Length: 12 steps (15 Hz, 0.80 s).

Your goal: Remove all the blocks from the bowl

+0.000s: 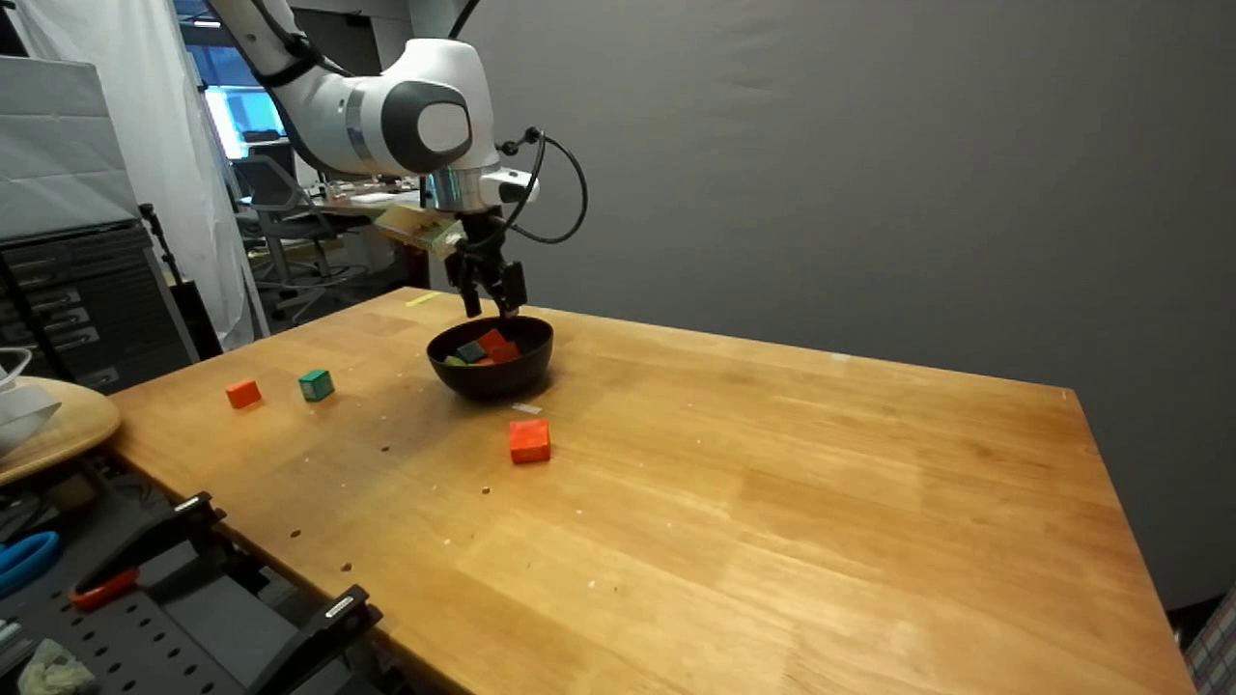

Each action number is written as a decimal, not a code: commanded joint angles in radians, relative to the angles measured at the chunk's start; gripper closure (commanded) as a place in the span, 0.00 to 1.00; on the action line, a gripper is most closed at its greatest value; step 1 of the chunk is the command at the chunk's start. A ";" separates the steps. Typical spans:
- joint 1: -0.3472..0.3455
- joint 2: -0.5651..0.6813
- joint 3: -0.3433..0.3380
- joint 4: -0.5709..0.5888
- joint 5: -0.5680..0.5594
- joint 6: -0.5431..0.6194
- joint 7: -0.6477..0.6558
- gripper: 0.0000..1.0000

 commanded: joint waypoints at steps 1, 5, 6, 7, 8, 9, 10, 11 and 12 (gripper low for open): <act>-0.006 0.082 0.018 0.129 0.010 -0.105 -0.018 0.10; -0.002 0.122 -0.002 0.195 -0.012 -0.204 -0.009 0.12; 0.000 0.131 -0.008 0.207 -0.017 -0.221 -0.005 0.14; -0.001 0.139 -0.012 0.216 -0.018 -0.234 -0.005 0.14; -0.003 0.148 -0.013 0.225 -0.017 -0.249 -0.006 0.16; -0.004 0.157 -0.016 0.232 -0.016 -0.258 -0.005 0.18; -0.002 0.166 -0.023 0.238 -0.021 -0.266 0.000 0.16; -0.003 0.176 -0.025 0.245 -0.021 -0.273 0.000 0.17; -0.004 0.184 -0.026 0.251 -0.019 -0.276 -0.001 0.17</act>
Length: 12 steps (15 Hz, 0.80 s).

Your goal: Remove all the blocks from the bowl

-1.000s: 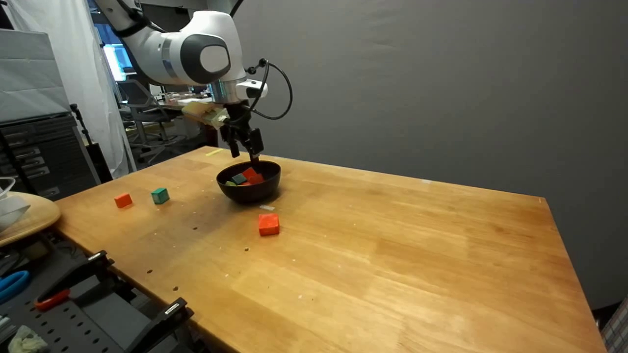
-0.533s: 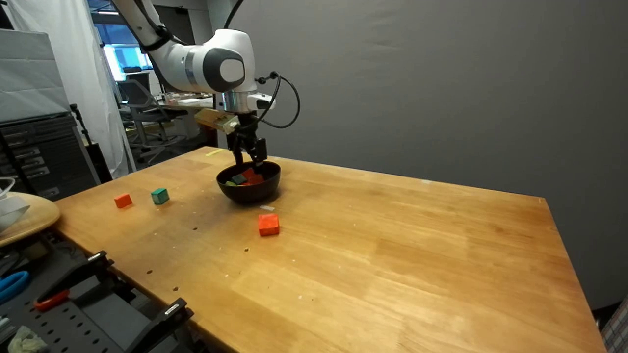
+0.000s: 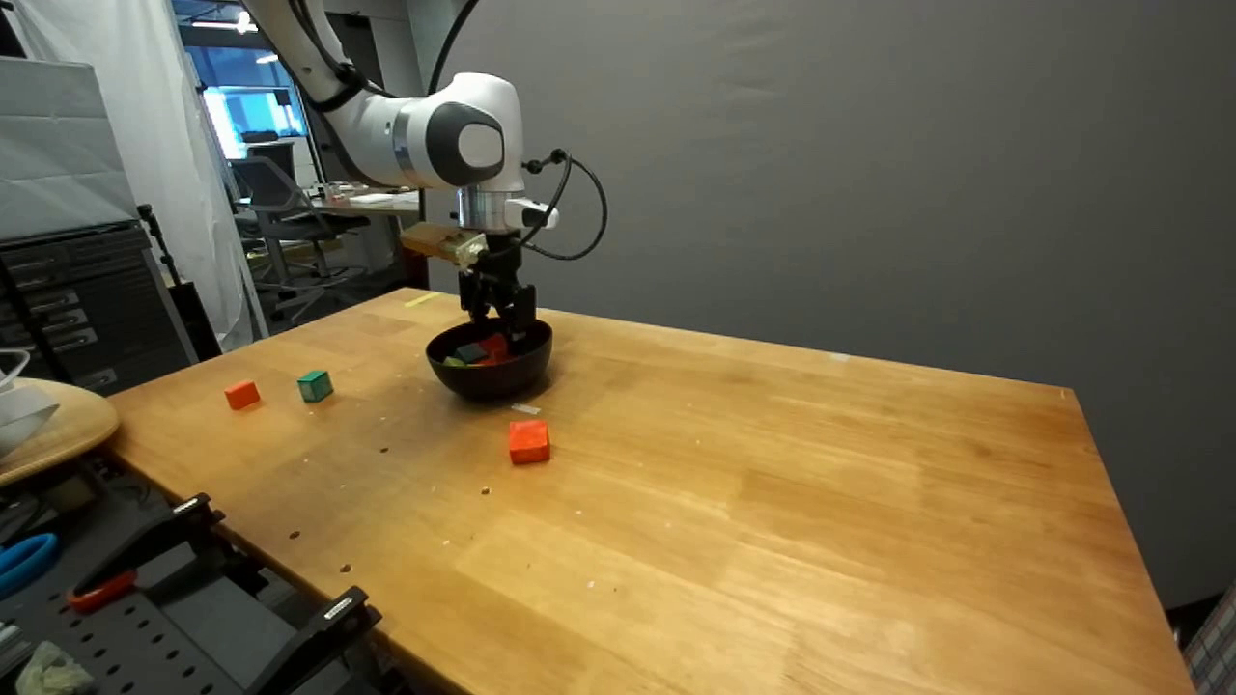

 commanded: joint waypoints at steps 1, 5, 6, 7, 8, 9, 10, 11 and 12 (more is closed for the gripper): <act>-0.004 0.047 -0.010 0.061 -0.016 -0.048 0.000 0.18; 0.001 0.066 -0.024 0.083 -0.027 -0.085 0.009 0.50; 0.000 0.067 -0.024 0.087 -0.026 -0.092 0.011 0.55; 0.002 0.069 -0.028 0.090 -0.029 -0.094 0.014 0.55; 0.004 0.068 -0.029 0.093 -0.032 -0.097 0.017 0.57; 0.005 0.068 -0.030 0.092 -0.034 -0.093 0.018 0.57; 0.006 0.066 -0.031 0.094 -0.035 -0.092 0.020 0.58; 0.006 0.065 -0.030 0.094 -0.035 -0.090 0.020 0.59; 0.004 0.062 -0.029 0.095 -0.032 -0.086 0.020 0.59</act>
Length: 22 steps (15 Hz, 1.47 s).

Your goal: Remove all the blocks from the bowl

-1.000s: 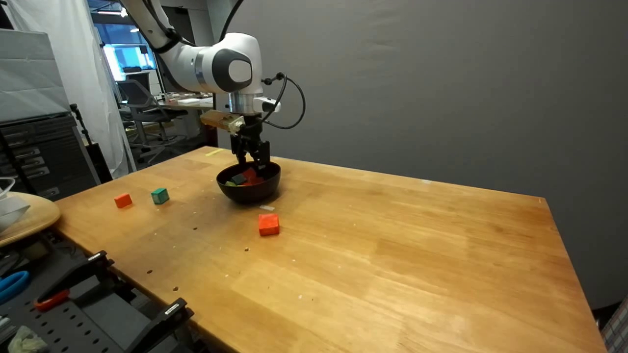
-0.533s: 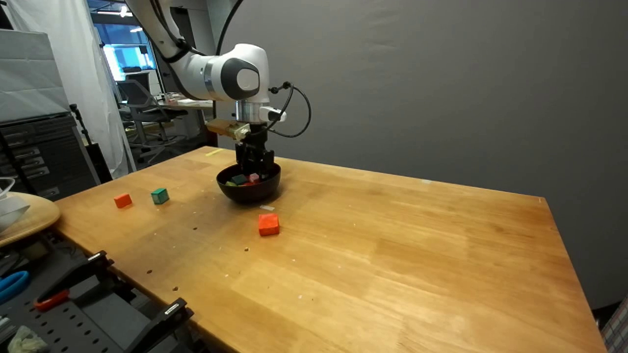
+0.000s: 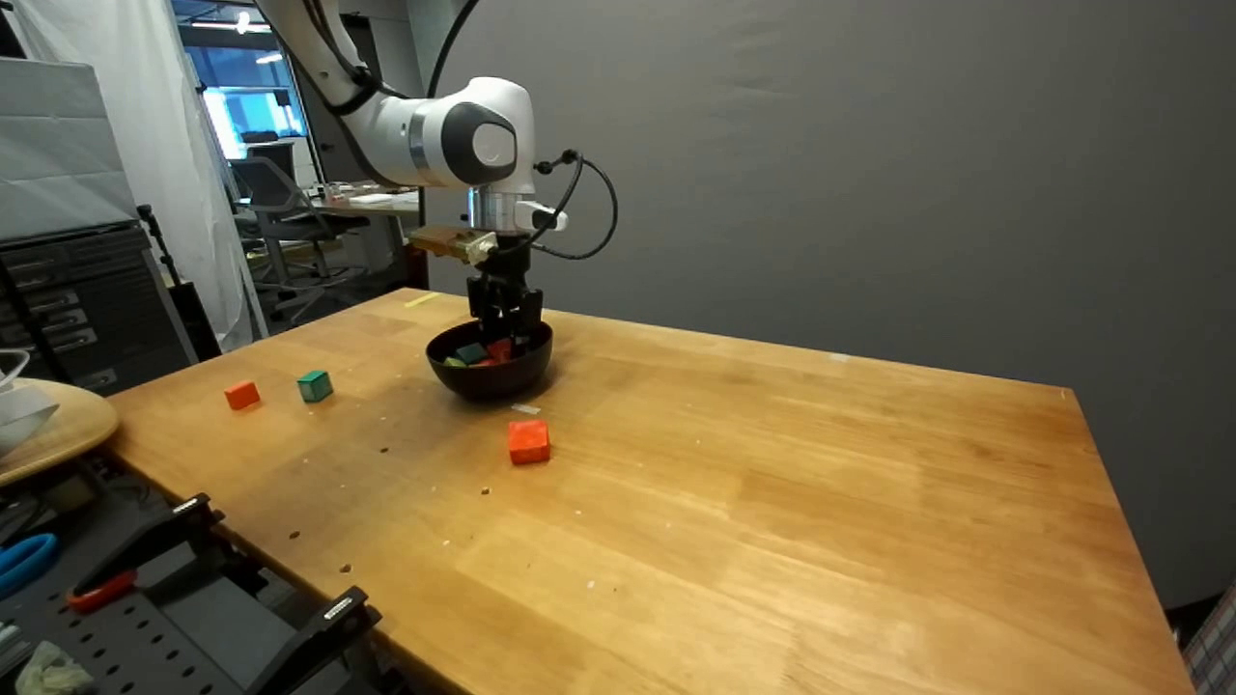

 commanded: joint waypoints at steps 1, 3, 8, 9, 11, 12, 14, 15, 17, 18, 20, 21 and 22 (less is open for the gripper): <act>0.004 0.024 -0.014 0.031 -0.026 -0.001 0.019 0.59; 0.004 0.012 -0.016 0.032 -0.028 -0.002 0.021 0.62; -0.002 -0.068 -0.015 0.001 -0.027 0.010 0.013 0.96; -0.001 -0.077 -0.019 -0.005 -0.031 0.016 0.017 0.97; -0.002 -0.080 -0.020 -0.007 -0.031 0.030 0.017 0.97; -0.002 -0.077 -0.019 -0.004 -0.031 0.031 0.014 0.91; -0.002 -0.069 -0.015 0.005 -0.030 0.034 0.009 0.66; -0.002 -0.064 -0.014 0.010 -0.030 0.032 0.007 0.59; -0.005 -0.049 -0.009 0.025 -0.027 0.027 -0.002 0.43; -0.006 -0.042 -0.008 0.030 -0.025 0.027 -0.004 0.34; -0.009 -0.025 -0.001 0.044 -0.022 0.024 -0.013 0.40; -0.007 -0.015 -0.001 0.052 -0.025 0.022 -0.016 0.48; -0.006 -0.003 -0.001 0.061 -0.029 0.018 -0.019 0.59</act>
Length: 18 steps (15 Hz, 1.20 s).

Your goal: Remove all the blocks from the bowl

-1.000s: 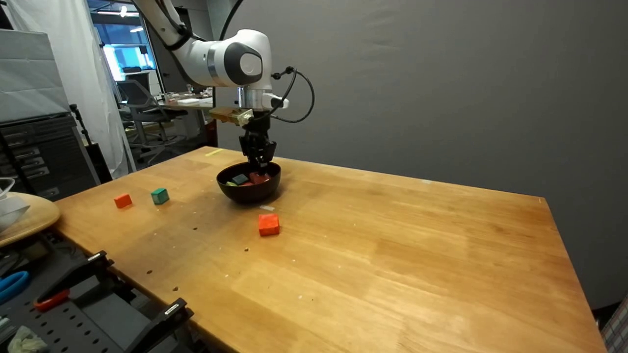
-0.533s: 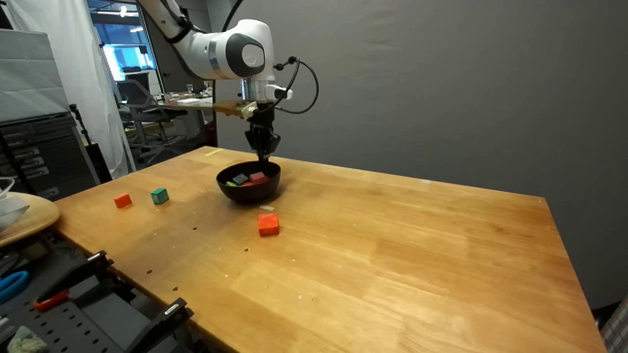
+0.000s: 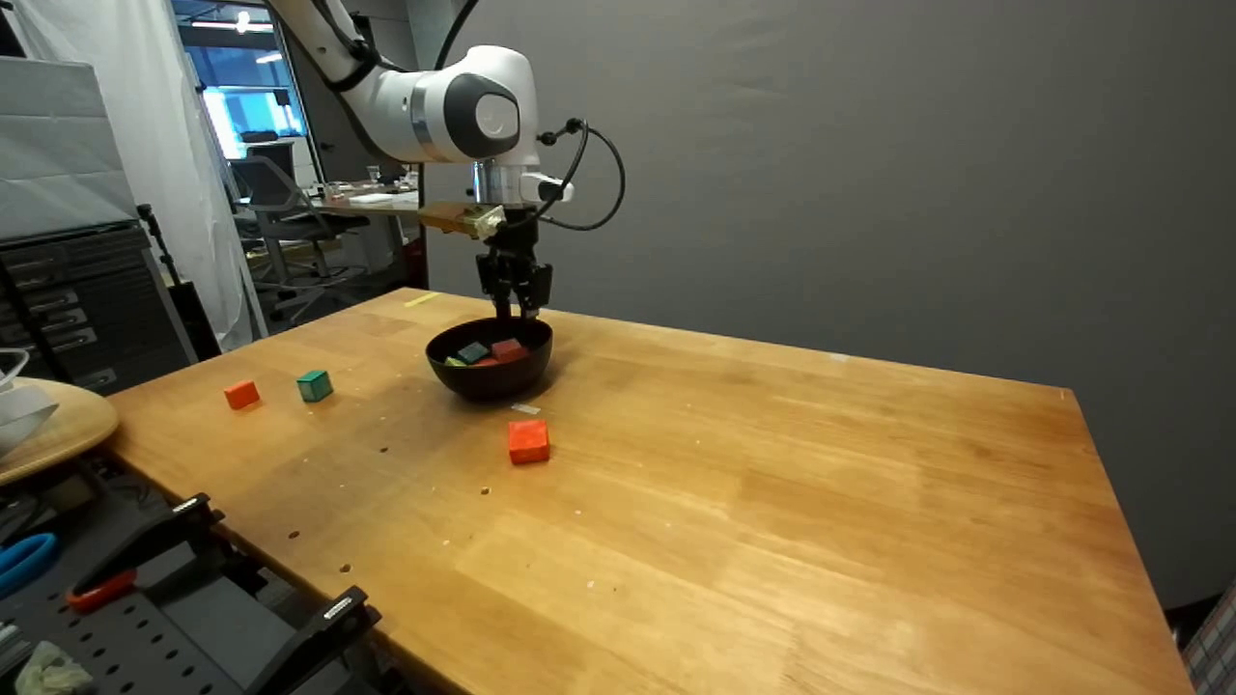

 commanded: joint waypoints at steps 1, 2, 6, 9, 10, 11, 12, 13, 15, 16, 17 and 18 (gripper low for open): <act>-0.005 0.047 0.009 0.054 -0.018 -0.001 -0.020 0.68; -0.004 0.061 0.009 0.063 -0.021 -0.005 -0.023 0.76; -0.004 0.081 0.012 0.074 -0.022 -0.022 -0.037 0.82; -0.007 0.069 0.013 0.050 -0.017 -0.021 -0.036 0.49; -0.007 0.064 0.011 0.041 -0.017 -0.019 -0.034 0.40; -0.006 0.059 0.008 0.033 -0.019 -0.018 -0.031 0.33; -0.005 0.057 0.006 0.028 -0.022 -0.018 -0.029 0.26; -0.004 0.057 0.004 0.024 -0.024 -0.019 -0.028 0.17; -0.002 0.058 0.004 0.017 -0.025 -0.019 -0.027 0.08; -0.002 0.060 0.006 0.016 -0.024 -0.019 -0.027 0.08; 0.000 0.065 0.007 0.016 -0.024 -0.019 -0.026 0.07; 0.001 0.070 0.008 0.020 -0.025 -0.022 -0.028 0.14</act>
